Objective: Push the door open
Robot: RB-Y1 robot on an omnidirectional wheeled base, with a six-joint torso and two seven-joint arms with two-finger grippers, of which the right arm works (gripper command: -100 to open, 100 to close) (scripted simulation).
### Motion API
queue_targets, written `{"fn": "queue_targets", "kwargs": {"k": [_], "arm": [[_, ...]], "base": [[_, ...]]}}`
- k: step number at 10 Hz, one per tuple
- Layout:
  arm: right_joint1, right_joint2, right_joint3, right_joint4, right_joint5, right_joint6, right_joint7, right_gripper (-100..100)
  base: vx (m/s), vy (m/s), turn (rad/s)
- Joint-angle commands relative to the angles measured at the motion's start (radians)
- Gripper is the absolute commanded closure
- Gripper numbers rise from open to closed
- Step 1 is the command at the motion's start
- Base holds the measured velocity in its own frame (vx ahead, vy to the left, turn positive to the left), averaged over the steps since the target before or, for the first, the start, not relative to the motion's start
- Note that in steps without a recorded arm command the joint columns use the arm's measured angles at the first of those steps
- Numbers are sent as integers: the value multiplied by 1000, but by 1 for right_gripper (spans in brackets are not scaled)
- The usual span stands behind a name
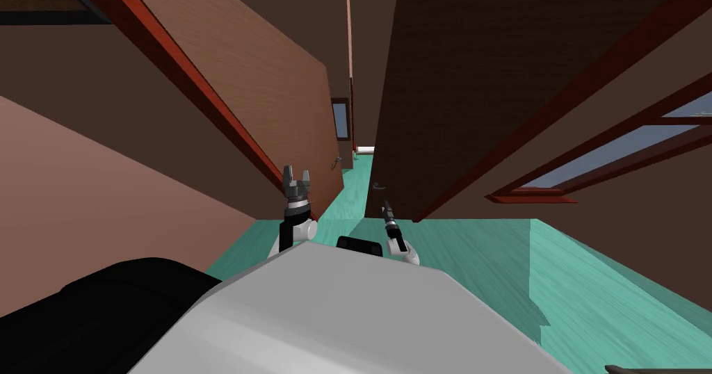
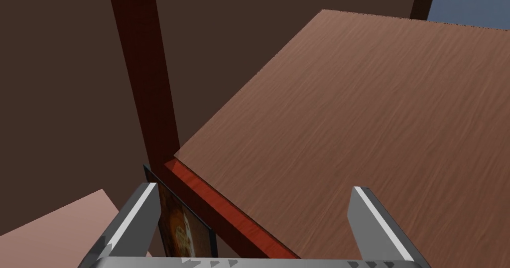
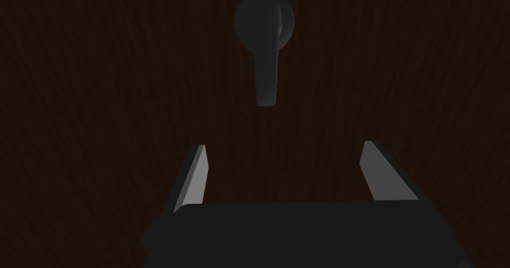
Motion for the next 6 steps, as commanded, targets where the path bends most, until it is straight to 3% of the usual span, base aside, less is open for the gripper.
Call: {"fn": "queue_targets", "kwargs": {"k": [1,6], "arm": [[-3,1,-4,5,-1,-1,2,-100],[-11,6,-16,20,-4,-6,6,-100]], "base": [[106,3,31],[204,21,28]]}}
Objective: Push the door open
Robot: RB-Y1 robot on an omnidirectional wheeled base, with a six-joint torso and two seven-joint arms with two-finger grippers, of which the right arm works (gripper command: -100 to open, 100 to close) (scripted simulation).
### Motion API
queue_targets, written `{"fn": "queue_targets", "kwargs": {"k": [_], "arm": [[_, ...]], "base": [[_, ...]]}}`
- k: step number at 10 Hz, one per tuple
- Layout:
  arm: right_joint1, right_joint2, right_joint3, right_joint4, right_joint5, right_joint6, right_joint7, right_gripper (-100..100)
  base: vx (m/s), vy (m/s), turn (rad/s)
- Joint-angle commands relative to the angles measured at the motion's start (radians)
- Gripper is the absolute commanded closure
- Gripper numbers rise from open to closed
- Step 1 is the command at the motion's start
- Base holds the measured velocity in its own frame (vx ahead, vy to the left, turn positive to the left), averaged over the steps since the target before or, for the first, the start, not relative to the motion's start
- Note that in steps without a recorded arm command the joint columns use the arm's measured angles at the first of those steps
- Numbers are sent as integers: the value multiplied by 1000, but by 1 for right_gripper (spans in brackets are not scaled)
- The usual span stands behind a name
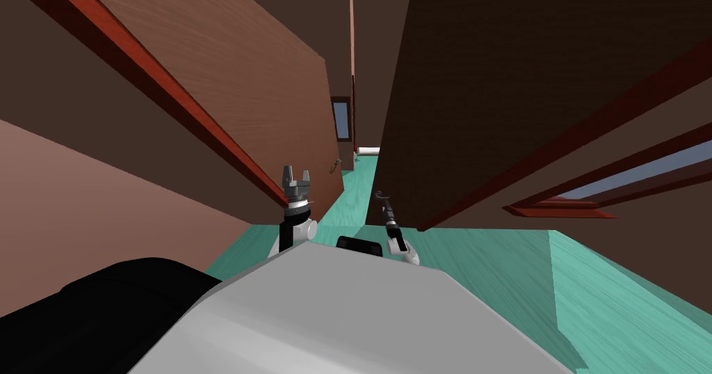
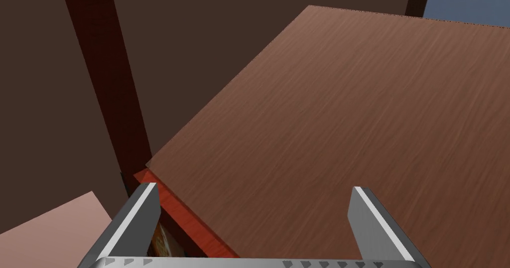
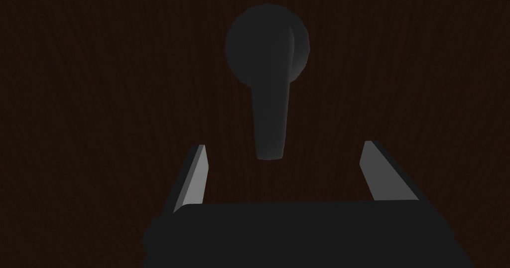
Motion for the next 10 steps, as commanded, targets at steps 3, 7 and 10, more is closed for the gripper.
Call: {"fn": "queue_targets", "kwargs": {"k": [3,7,10], "arm": [[-7,6,-10,13,-2,-4,4,-100],[-7,6,-10,14,-2,-4,4,100],[-7,6,-10,14,-2,-4,4,100]], "base": [[167,36,25],[56,4,8],[-11,-2,-5]]}}
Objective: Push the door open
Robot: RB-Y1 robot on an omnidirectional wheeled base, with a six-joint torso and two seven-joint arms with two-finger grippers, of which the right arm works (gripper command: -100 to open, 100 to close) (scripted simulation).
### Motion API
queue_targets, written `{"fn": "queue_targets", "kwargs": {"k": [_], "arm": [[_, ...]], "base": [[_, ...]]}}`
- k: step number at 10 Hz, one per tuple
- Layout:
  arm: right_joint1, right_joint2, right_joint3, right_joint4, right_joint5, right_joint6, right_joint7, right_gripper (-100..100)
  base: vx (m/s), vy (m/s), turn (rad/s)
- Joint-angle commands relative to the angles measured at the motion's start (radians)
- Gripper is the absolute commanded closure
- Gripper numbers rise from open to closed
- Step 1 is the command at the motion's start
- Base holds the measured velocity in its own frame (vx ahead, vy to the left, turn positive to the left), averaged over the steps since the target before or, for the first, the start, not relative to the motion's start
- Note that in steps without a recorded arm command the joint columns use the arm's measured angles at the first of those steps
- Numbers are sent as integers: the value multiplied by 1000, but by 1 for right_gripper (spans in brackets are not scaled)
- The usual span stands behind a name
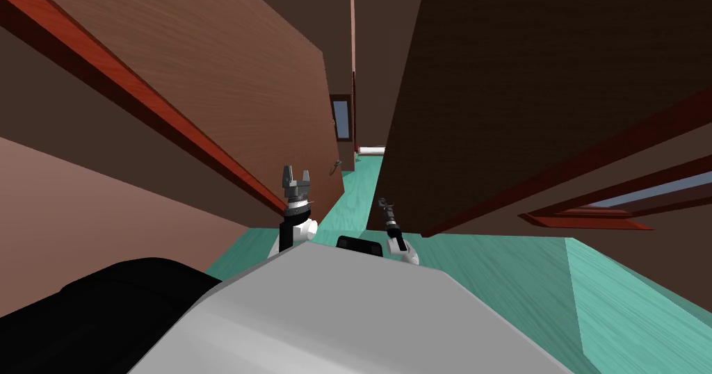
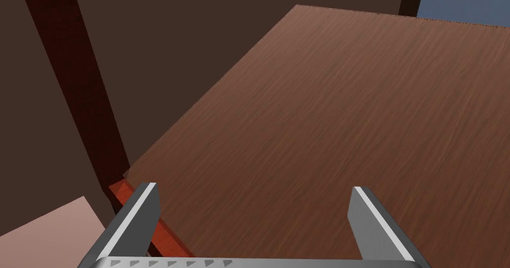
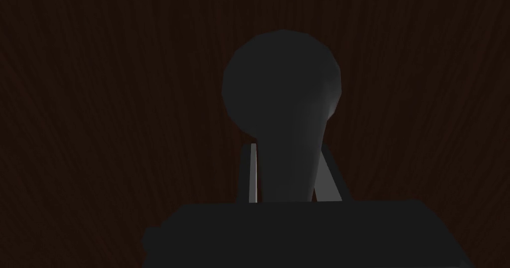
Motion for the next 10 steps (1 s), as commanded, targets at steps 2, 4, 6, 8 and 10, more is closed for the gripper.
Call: {"fn": "queue_targets", "kwargs": {"k": [2,4,6,8,10], "arm": [[0,-1,-11,3,-5,0,4,100],[-1,-1,-22,5,-9,0,9,100],[-4,-1,-41,9,-16,-1,18,100],[-7,-1,-65,14,-26,-2,29,100],[-10,0,-91,19,-36,-3,41,100]], "base": [[57,15,-23],[176,49,-35],[197,55,-40],[197,64,-74],[195,80,-74]]}}
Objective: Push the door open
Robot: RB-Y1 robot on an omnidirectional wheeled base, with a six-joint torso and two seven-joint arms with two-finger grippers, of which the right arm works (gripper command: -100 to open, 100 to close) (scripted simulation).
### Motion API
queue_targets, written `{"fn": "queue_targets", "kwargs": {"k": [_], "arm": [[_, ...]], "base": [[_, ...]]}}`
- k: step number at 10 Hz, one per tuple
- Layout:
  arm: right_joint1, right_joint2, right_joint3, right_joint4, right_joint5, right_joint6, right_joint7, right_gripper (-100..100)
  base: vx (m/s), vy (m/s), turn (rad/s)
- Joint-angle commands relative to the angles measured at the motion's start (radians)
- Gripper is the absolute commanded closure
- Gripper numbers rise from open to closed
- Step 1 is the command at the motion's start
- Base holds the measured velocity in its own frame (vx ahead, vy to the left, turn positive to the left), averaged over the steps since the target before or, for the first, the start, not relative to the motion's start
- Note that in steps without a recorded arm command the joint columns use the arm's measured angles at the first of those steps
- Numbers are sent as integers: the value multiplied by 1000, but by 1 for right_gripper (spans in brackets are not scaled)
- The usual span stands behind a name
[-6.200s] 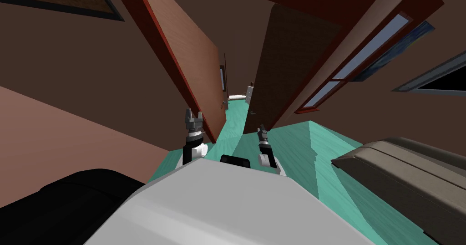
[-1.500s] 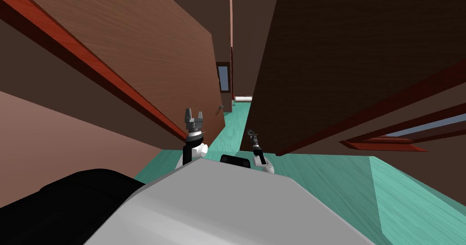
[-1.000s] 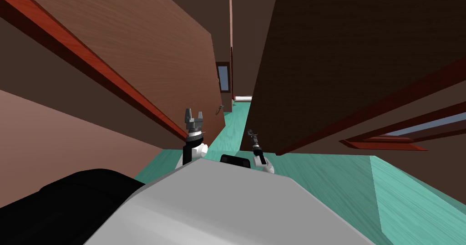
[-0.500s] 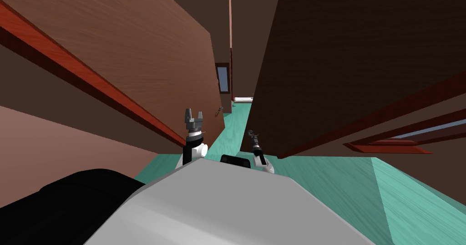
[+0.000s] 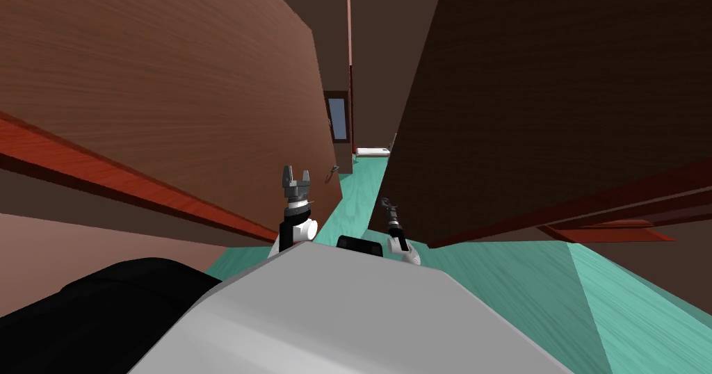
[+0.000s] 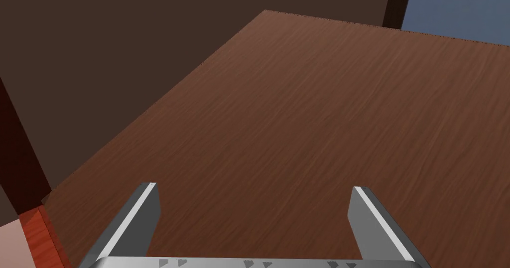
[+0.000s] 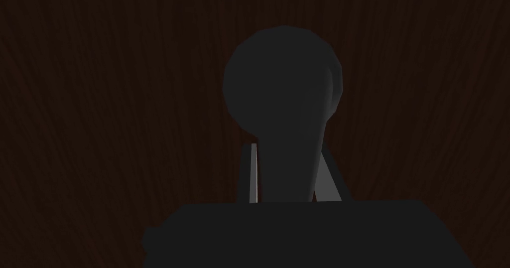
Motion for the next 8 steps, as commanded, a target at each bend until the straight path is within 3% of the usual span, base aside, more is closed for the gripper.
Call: {"fn": "queue_targets", "kwargs": {"k": [1,4,8], "arm": [[-4,-8,-34,1,-13,-5,12,100],[-5,-7,-49,4,-19,-5,19,100],[-12,-2,-102,15,-40,-8,43,100]], "base": [[173,93,-80],[124,60,-48],[128,78,-83]]}}
